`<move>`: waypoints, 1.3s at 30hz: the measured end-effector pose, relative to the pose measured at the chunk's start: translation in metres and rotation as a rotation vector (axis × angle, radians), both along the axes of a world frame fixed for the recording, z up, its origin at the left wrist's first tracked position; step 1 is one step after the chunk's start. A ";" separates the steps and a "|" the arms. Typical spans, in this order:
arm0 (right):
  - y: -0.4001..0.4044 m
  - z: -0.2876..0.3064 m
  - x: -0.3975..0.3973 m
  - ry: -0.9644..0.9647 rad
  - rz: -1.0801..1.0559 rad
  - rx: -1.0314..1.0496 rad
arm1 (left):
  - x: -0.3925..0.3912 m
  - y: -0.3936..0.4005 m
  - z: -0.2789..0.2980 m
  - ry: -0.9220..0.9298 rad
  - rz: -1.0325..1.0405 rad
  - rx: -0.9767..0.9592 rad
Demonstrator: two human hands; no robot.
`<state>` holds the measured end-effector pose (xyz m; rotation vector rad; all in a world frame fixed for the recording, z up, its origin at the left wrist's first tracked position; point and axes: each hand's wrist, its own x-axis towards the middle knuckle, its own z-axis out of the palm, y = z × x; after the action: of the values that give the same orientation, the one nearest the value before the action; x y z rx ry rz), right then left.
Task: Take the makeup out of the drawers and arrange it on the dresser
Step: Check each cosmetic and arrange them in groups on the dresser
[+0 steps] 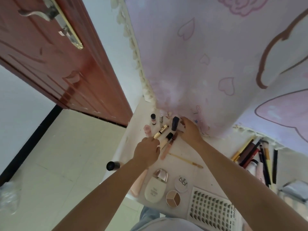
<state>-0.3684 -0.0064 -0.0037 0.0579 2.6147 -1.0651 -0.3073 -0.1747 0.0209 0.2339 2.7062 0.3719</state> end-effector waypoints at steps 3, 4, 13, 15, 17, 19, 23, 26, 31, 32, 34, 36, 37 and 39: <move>0.021 0.013 0.019 0.019 0.094 0.102 | -0.003 0.018 -0.003 0.113 -0.136 -0.013; 0.031 0.017 0.028 0.029 0.122 0.128 | -0.004 0.026 -0.004 0.144 -0.190 -0.014; 0.160 0.050 0.081 -0.179 -0.075 0.404 | -0.007 0.112 -0.022 0.082 -0.513 -0.094; 0.181 0.050 0.085 -0.266 -0.116 0.509 | -0.009 0.124 -0.028 0.018 -0.549 -0.133; 0.194 0.047 0.090 -0.317 -0.194 0.520 | -0.010 0.132 -0.032 -0.017 -0.604 -0.223; 0.200 0.042 0.092 -0.340 -0.235 0.494 | -0.011 0.136 -0.036 -0.054 -0.641 -0.287; 0.194 0.028 0.088 -0.341 -0.249 0.489 | -0.012 0.139 -0.047 -0.127 -0.594 -0.285; 0.191 0.021 0.089 -0.326 -0.269 0.507 | -0.011 0.141 -0.053 -0.166 -0.585 -0.288; 0.186 0.010 0.095 -0.316 -0.413 0.437 | -0.011 0.141 -0.056 -0.178 -0.583 -0.286; 0.186 0.008 0.095 -0.329 -0.447 0.417 | -0.011 0.141 -0.056 -0.177 -0.589 -0.287; 0.189 0.011 0.096 -0.370 -0.510 0.388 | -0.012 0.141 -0.055 -0.191 -0.599 -0.286; 0.196 0.016 0.096 -0.370 -0.550 0.331 | -0.014 0.141 -0.051 -0.207 -0.597 -0.274; 0.199 0.020 0.095 -0.360 -0.550 0.301 | -0.015 0.141 -0.048 -0.212 -0.589 -0.258; 0.203 0.034 0.093 -0.323 -0.560 0.197 | -0.016 0.143 -0.038 -0.208 -0.545 -0.184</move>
<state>-0.2749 0.1962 0.0307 0.9683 2.4392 -0.8528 -0.3236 -0.0313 -0.0167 0.8044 2.3306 -0.0147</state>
